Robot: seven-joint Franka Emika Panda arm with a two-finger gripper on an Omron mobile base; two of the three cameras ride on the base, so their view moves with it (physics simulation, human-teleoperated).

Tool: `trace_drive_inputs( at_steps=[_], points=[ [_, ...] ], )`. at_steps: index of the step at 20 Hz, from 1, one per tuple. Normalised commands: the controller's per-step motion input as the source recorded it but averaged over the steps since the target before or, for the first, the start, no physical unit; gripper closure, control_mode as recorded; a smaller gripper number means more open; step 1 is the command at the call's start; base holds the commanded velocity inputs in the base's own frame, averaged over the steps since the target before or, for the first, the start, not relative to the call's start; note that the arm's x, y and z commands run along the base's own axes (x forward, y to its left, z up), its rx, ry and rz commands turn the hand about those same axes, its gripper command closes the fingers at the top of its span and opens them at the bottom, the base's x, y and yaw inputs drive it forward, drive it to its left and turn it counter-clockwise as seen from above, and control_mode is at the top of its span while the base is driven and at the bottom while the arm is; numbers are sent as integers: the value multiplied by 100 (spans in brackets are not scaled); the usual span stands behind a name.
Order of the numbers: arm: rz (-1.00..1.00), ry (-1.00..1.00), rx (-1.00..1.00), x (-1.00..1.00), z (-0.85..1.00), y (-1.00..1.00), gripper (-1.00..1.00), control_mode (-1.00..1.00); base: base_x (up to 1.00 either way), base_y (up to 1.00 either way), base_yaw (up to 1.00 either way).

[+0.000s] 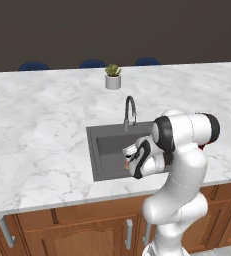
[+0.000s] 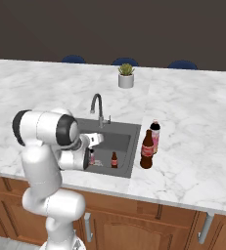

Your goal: Place the large bottle from the dining counter next to the other large bottle outside the sink, and place the small bottle from the dining counter next to the other small bottle inside the sink.

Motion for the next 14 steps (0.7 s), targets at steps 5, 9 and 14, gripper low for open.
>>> trace_drive_inputs(
  at_steps=[5, 9, 14],
  points=[
    [0, -4, 0, -43, 73, 4, -100, -100, 0, 0, 0],
    [0, -1, 0, -36, 64, 9, -100, -100, 0, 0, 0],
    [0, 0, -2, -33, 51, 11, -100, -100, 0, 0, 0]
  ],
)
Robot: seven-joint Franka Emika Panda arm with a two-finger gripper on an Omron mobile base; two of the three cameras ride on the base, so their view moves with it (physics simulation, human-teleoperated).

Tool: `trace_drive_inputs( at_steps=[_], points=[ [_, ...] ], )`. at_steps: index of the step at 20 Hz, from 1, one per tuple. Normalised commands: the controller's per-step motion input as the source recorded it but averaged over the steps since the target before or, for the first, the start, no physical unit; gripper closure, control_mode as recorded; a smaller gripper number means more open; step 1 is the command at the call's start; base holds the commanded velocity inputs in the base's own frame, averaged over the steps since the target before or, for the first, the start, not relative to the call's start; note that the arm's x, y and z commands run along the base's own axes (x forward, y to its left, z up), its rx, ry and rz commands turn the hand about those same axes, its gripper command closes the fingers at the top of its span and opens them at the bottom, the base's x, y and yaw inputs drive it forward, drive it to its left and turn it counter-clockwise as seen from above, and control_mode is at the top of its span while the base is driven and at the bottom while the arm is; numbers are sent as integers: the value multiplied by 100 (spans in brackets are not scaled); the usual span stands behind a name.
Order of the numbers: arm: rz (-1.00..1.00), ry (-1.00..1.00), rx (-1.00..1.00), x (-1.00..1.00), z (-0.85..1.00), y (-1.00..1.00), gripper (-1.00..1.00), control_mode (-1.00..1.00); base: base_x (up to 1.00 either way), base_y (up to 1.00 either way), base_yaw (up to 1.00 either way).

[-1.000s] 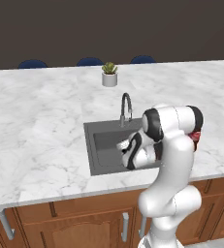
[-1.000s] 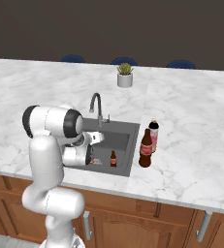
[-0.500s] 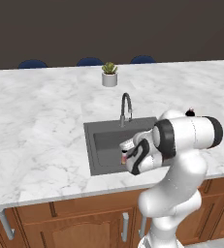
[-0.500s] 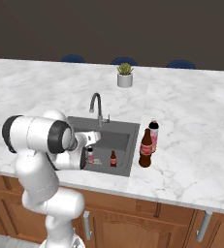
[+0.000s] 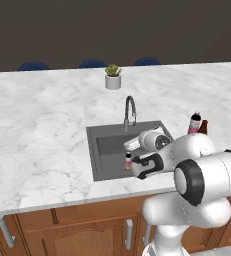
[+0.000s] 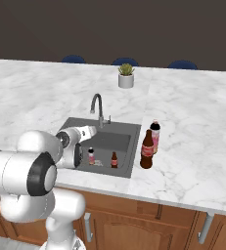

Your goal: Place the large bottle from the dining counter next to the other large bottle outside the sink, and place the small bottle from the dining counter next to the other small bottle inside the sink.

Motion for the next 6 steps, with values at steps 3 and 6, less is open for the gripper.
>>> trace_drive_inputs(
  at_steps=[3, 6],
  points=[
    [0, 4, -2, -16, 34, 6, -100, -100, 0, 0, 0],
    [0, 7, -2, -14, 23, 3, -100, -100, 0, 0, 0]
  ],
)
